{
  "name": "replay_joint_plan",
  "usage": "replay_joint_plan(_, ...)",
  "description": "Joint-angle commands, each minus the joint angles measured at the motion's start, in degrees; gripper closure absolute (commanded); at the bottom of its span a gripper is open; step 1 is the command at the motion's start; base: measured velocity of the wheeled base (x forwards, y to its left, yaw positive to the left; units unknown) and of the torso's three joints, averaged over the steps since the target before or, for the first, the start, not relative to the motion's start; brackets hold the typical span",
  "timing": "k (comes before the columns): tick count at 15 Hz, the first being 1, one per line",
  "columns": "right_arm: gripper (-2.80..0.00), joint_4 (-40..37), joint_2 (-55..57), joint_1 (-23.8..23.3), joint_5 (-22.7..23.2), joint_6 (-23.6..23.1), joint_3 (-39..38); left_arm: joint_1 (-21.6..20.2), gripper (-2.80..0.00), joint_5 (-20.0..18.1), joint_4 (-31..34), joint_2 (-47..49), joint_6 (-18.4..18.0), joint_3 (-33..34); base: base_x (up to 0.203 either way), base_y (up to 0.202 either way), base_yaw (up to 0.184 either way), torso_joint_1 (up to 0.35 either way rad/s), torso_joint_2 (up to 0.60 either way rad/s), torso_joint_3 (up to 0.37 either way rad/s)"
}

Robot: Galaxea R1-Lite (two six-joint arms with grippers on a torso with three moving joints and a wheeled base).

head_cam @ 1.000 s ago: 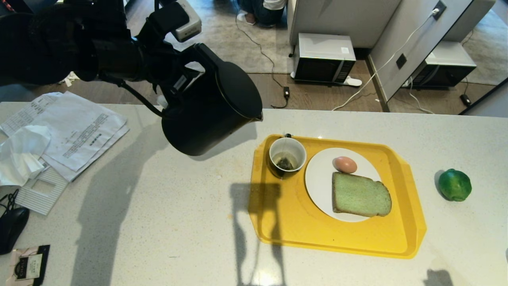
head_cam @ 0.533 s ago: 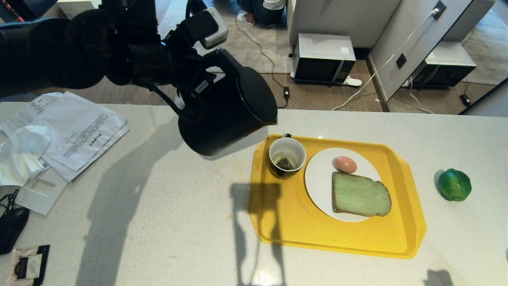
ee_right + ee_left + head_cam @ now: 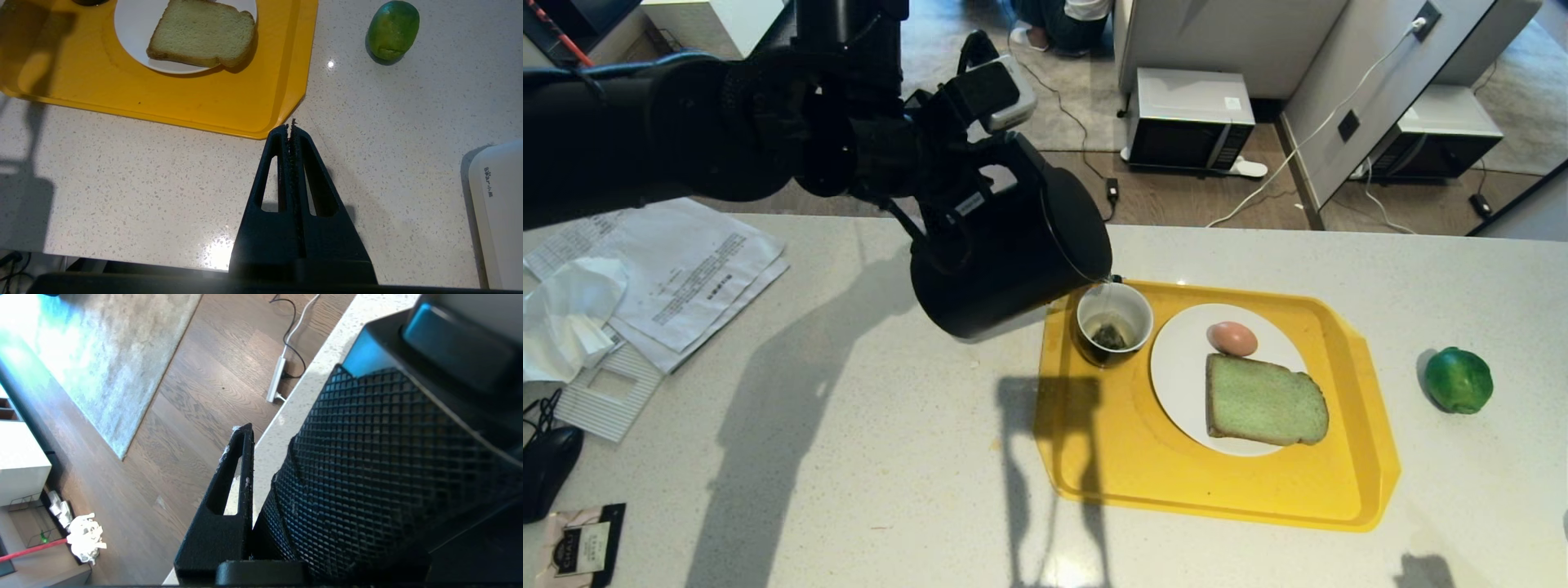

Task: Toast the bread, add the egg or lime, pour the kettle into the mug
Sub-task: Pour water into a cup

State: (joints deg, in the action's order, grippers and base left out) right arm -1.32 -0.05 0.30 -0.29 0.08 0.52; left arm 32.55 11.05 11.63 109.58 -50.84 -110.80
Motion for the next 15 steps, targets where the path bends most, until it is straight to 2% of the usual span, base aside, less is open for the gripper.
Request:
replay_joint_plan(1, 0.0, 0.0, 0.0, 0.0, 0.0, 0.0, 0.0, 1.3, 0.0, 1.8, 0.1, 1.2, -1.4, -0.1, 0.0, 0.0, 0.0, 0.0, 0.0, 0.0)
replay_joint_plan(5, 0.0, 0.0, 0.0, 0.0, 0.0, 0.0, 0.0, 2.3, 0.0, 4.6, 3.4, 1.4, -2.6, -0.5, 0.0, 0.0, 0.0, 0.0, 0.0, 0.0)
replay_joint_plan(7, 0.0, 0.0, 0.0, 0.0, 0.0, 0.0, 0.0, 2.6, 0.0, 5.0, 3.9, 1.5, -3.3, -0.7, 0.0, 0.0, 0.0, 0.0, 0.0, 0.0)
replay_joint_plan(10, 0.0, 0.0, 0.0, 0.0, 0.0, 0.0, 0.0, 3.4, 0.0, 8.0, 3.9, 1.5, -5.1, -1.0, 0.0, 0.0, 0.0, 0.0, 0.0, 0.0)
replay_joint_plan(15, 0.0, 0.0, 0.0, 0.0, 0.0, 0.0, 0.0, 3.7, 0.0, 8.2, 6.1, 0.8, -5.2, -1.3, 0.0, 0.0, 0.0, 0.0, 0.0, 0.0)
